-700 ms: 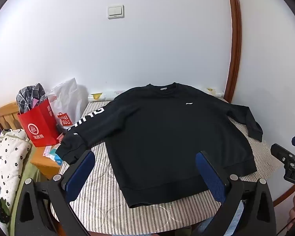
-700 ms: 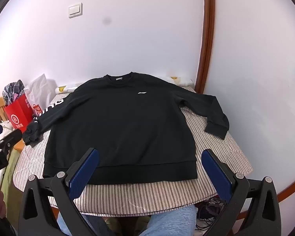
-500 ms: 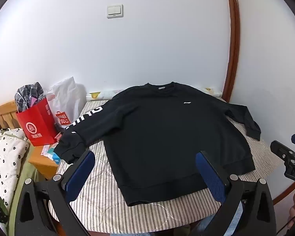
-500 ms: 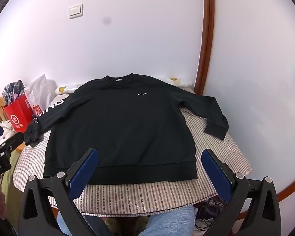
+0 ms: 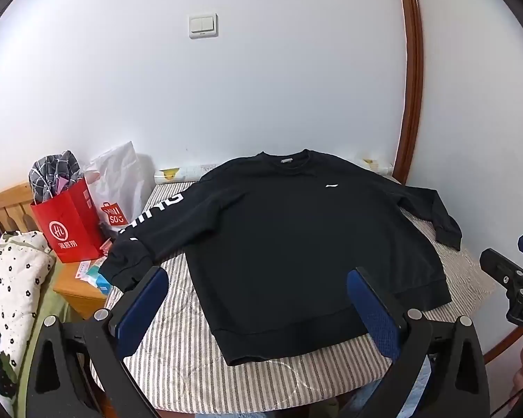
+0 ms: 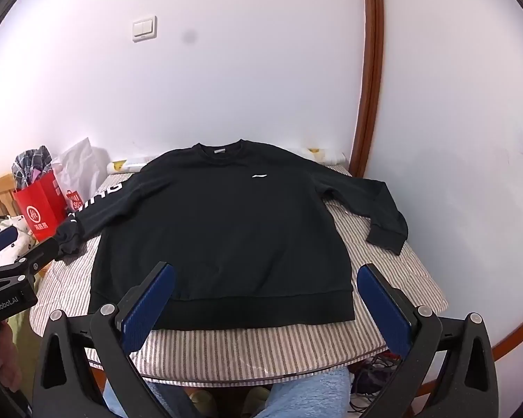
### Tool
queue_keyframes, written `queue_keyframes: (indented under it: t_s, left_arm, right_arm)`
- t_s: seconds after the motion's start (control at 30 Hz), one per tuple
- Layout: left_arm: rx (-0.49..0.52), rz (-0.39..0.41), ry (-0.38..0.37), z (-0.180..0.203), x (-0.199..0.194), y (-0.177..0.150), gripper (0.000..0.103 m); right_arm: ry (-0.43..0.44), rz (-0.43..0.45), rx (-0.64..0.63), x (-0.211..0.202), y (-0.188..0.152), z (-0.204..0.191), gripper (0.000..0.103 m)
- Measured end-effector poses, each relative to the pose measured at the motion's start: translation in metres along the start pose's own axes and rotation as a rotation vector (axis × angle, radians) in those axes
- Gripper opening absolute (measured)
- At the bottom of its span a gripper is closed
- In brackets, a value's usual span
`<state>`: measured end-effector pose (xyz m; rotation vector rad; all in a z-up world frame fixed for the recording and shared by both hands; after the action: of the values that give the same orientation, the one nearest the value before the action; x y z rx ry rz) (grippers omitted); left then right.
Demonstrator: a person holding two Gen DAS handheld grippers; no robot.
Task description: Fold small clothes
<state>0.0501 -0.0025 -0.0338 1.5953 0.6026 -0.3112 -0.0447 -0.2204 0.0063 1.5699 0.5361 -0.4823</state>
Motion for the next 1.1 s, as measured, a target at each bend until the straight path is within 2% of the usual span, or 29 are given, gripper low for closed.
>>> queue_keyframes:
  t_s: [1.1]
  left_arm:
    - [-0.012,-0.008,0.005,-0.0078,0.0016,-0.0021,0.103]
  right_arm:
    - [0.005,0.005,0.006,0.0051,-0.0041,-0.005,0.103]
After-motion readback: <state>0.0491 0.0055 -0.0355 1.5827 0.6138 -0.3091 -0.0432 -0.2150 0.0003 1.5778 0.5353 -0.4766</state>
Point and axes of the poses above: each gripper's, at about its wrist camera, not at the fingertips, and x roughly the way its jaws point, z to its right, y to its top, the point moved 7 cm from there along x, roughly the way its jaws point, and after that the axes turned 11 degrees about y, right-handed, at the moved point
